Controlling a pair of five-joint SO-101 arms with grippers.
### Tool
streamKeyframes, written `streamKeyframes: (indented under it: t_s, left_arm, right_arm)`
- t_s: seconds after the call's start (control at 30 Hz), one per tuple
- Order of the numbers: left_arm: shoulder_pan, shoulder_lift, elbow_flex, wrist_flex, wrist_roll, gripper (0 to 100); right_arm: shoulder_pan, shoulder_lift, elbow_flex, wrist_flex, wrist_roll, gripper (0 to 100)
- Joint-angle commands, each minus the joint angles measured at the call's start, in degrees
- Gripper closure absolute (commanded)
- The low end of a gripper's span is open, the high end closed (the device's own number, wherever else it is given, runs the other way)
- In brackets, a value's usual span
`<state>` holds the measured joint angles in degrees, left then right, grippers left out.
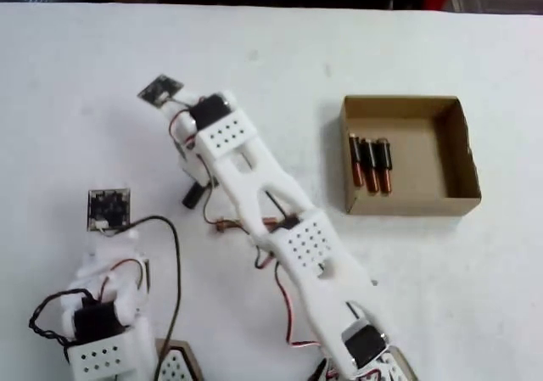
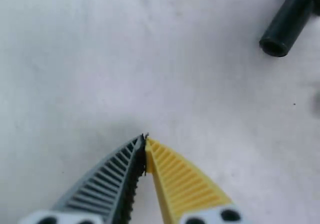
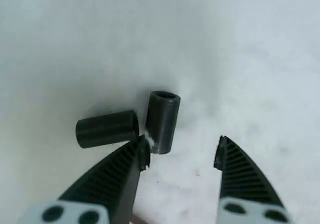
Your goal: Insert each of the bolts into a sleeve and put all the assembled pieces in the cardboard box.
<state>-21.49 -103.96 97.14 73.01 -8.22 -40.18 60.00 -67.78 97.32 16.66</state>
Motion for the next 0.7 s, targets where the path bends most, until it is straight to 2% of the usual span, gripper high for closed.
streamKeyframes:
  t_s: [0.0,0.33,0.57,0.67]
  left_arm:
    - [-0.31,-0.22,-0.18,-2.02,-0.26,98]
    - [-0.31,-0.22,-0.18,-2.02,-0.35,98]
    - [-0.31,-0.22,-0.18,-2.02,-0.35,98]
    - [-0.31,-0.22,-0.18,-2.02,-0.35,98]
  right_arm:
    - [-0.13,1.54,-5.80,1.10,-0.18,80.1]
    - [0.66,9.54,-11.69,-0.04,-0.18,80.1]
    - [3.91,13.41,-14.86,-0.04,-0.18,80.5]
    - [4.97,13.93,-15.56,-0.04,-0.18,86.8]
